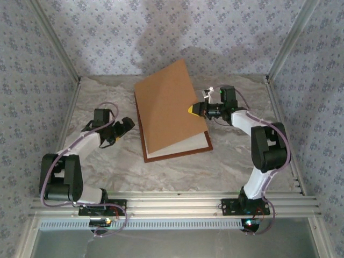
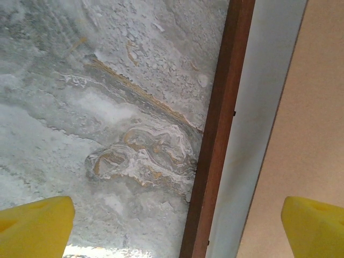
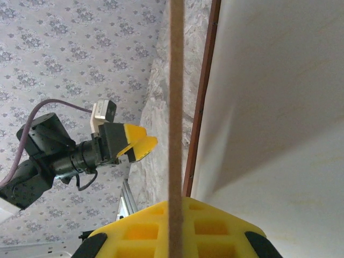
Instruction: Put the photo into the frame
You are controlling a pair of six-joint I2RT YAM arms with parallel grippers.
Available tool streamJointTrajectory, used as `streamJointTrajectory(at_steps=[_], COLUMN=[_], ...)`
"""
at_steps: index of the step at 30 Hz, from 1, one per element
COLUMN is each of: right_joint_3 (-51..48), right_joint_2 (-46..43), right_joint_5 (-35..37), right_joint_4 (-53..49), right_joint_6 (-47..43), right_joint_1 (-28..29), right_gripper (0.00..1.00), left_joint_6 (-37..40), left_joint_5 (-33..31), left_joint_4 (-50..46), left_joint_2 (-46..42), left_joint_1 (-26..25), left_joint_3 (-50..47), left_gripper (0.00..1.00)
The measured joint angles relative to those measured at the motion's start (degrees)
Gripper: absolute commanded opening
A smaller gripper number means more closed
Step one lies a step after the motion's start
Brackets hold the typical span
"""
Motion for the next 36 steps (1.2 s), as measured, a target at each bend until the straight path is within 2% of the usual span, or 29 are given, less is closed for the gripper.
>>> streamJointTrajectory(at_steps=[9,20,28,36], right_joint_3=[0.87,-0.15,-3.15,-4.20], right_joint_2=[5.31,5.84,6.08,5.90], right_joint_5=[-0.24,0.11,0.13,-0.44], right_joint_4=[-0.02,3.13,6.23,5.05], right_joint_6=[1.53,4.48,5.22,3.93], right_joint_1=[-0.83,-1.77,-1.44,-1.44], right_gripper=[0.00,0.00,0.00,0.00], left_joint_6=[-2.78,-3.39,-3.45,-3.82], left_joint_5=[0.90,1.31,2.14,3.43], left_joint_4=[2.86,4.07,4.94,5.33], left_joint_2=[-2.75,-5.11,-4.72,-2.71], left_joint_1=[5.81,6.34,6.34,6.38], left_joint_3=[-4.74,-6.93,-6.93,-6.93], left_gripper=[0.99,0.99,0.99,0.99])
